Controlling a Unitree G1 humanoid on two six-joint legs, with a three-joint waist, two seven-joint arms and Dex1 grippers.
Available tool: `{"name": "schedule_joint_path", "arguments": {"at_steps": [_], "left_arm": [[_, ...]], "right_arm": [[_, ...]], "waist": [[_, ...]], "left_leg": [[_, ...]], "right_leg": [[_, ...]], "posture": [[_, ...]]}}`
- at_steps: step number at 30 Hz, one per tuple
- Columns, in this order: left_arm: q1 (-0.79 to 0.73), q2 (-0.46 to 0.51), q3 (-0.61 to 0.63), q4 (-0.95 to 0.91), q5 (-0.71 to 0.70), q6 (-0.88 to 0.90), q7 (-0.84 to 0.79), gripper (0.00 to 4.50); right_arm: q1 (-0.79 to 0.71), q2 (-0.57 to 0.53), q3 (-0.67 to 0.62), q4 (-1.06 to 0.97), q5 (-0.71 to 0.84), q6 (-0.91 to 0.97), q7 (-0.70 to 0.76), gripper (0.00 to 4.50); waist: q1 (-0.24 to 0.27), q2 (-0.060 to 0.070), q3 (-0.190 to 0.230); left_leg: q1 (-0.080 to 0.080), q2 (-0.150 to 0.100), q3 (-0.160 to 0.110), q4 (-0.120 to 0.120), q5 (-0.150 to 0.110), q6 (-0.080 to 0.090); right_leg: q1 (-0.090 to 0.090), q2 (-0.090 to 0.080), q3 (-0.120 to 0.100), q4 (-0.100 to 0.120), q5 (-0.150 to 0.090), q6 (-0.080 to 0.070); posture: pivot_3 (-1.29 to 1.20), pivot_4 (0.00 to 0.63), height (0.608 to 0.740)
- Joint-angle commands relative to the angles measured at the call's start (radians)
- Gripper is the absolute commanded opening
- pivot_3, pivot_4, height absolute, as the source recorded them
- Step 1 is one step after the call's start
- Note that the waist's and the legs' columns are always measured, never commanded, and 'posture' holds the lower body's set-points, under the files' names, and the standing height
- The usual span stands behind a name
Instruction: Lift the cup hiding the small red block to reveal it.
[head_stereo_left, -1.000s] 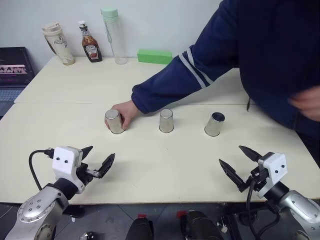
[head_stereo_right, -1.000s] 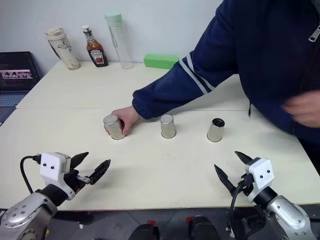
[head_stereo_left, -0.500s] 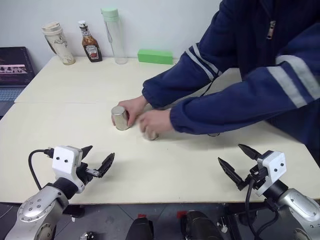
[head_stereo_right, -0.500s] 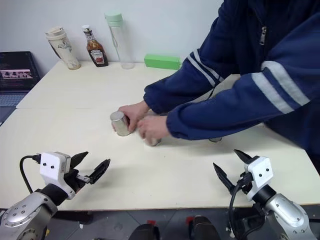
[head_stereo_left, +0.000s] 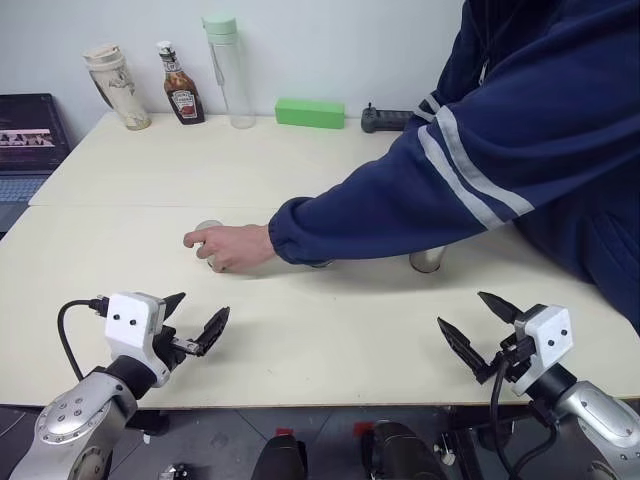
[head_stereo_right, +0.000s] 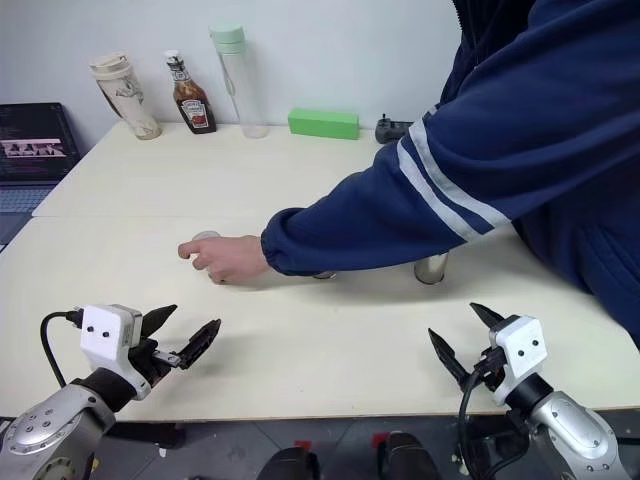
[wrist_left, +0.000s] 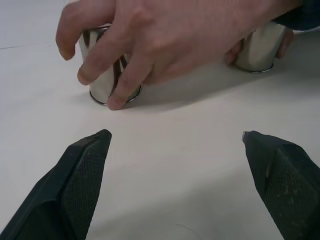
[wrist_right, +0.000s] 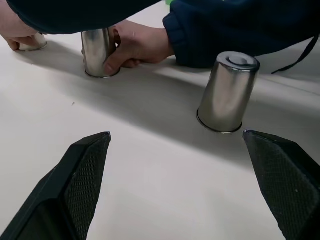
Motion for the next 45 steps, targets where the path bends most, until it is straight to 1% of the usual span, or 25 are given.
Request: {"name": "schedule_joint_path", "arguments": {"at_steps": [1,13,17,19,22,24,26,27,30,35,37,40,45], "left_arm": [[-0.012,0.015,0.006,-0.037,-0.011,0.005,-0.002,4.48],[-0.016,0.024,0.027,-0.034,-0.028,0.015,-0.014,4.48],[-0.016,0.049,0.01,-0.034,-0.025,0.006,-0.053,4.48],[-0.021,0.071,0.006,-0.029,-0.032,0.006,-0.083,4.48],[-0.021,0.118,0.033,-0.033,-0.082,0.032,-0.148,4.48],[-0.019,0.14,0.039,-0.036,-0.108,0.043,-0.179,4.48],[-0.026,0.156,0.034,-0.028,-0.124,0.046,-0.2,4.48],[-0.033,0.16,0.034,-0.022,-0.129,0.046,-0.205,4.48],[-0.055,0.178,0.046,0.006,-0.127,0.032,-0.225,4.48],[-0.06,0.184,0.043,0.029,-0.101,0.005,-0.233,4.48],[-0.06,0.178,0.037,0.03,-0.094,-0.001,-0.23,4.48],[-0.058,0.172,0.024,0.028,-0.073,-0.018,-0.225,4.48],[-0.064,0.17,0.023,0.036,-0.063,-0.028,-0.224,4.48]], "right_arm": [[0.002,-0.005,-0.005,-0.047,0.005,-0.009,0.003,4.5],[0.006,-0.021,-0.003,-0.042,0.031,0.003,0.04,4.5],[-0.056,-0.038,0.042,-0.022,0.053,0.053,0.066,4.5],[-0.12,-0.06,0.102,0.032,0.009,0.074,0.079,4.5],[-0.301,-0.029,0.206,0.164,-0.052,0.11,0.054,4.5],[-0.381,-0.003,0.263,0.224,-0.075,0.105,0.06,4.5],[-0.454,0.037,0.309,0.295,-0.106,0.108,0.044,4.5],[-0.495,0.062,0.331,0.341,-0.125,0.107,0.033,4.5],[-0.639,0.149,0.388,0.534,-0.196,0.061,-0.004,4.5],[-0.826,0.254,0.384,0.82,-0.257,-0.026,-0.052,4.5],[-0.884,0.278,0.383,0.916,-0.275,-0.066,-0.054,4.5],[-0.948,0.312,0.382,1.019,-0.275,-0.117,-0.026,4.5],[-0.999,0.343,0.375,1.096,-0.244,-0.157,0.063,4.5]], "waist": [[0.0,0.0,0.0],[0.0,0.0,0.0],[0.0,0.0,0.0],[-0.003,0.0,0.0],[-0.004,-0.002,0.0],[-0.006,-0.001,0.001],[-0.002,0.001,0.001],[-0.001,0.0,0.001],[-0.001,0.0,0.002],[-0.002,0.001,0.002],[-0.003,0.001,0.002],[-0.003,0.001,0.002],[-0.004,0.002,0.003]], "left_leg": [[0.0,0.0,0.0,0.0,0.0,0.0],[0.0,0.0,0.0,0.0,0.0,0.0],[0.0,0.0,0.0,0.0,0.0,0.0],[0.001,0.0,0.0,0.0,0.0,0.0],[0.002,0.001,0.001,0.0,0.0,0.0],[0.003,0.001,0.002,0.0,0.0,0.0],[0.002,0.0,0.001,0.0,0.0,0.0],[0.002,0.0,0.001,0.0,0.0,0.001],[-0.002,0.0,-0.001,-0.001,0.0,0.0],[-0.002,0.0,0.0,-0.001,0.0,0.0],[-0.002,0.0,0.0,-0.001,0.0,0.0],[-0.002,0.0,0.0,-0.001,0.0,0.0],[-0.002,0.0,0.0,-0.001,0.0,0.0]], "right_leg": [[0.0,0.0,0.0,0.0,0.0,0.0],[0.0,0.0,0.0,0.0,0.0,0.0],[0.0,0.0,0.0,0.0,0.0,0.0],[0.0,0.0,0.0,0.0,0.0,0.0],[0.001,0.001,0.0,0.0,0.0,-0.002],[0.001,0.001,0.001,0.0,0.0,-0.004],[0.0,0.001,0.001,0.001,0.0,-0.004],[0.0,0.001,0.0,0.001,0.001,-0.002],[-0.002,0.001,-0.001,0.0,0.003,-0.008],[-0.003,0.0,-0.001,0.0,0.003,-0.009],[-0.003,0.0,-0.001,0.0,0.003,-0.009],[-0.003,0.0,-0.001,0.0,0.003,-0.009],[-0.003,0.0,-0.001,0.0,0.003,-0.009]], "posture": [[0.0,0.15,0.74],[0.0,0.15,0.74],[0.0,0.15,0.74],[0.0,0.15,0.74],[0.0,0.15,0.74],[0.0,0.15,0.74],[0.0,0.15,0.74],[0.0,0.15,0.74],[0.0,0.15,0.74],[0.0,0.15,0.74],[0.0,0.15,0.74],[0.0,0.15,0.74],[0.0,0.15,0.74]]}}
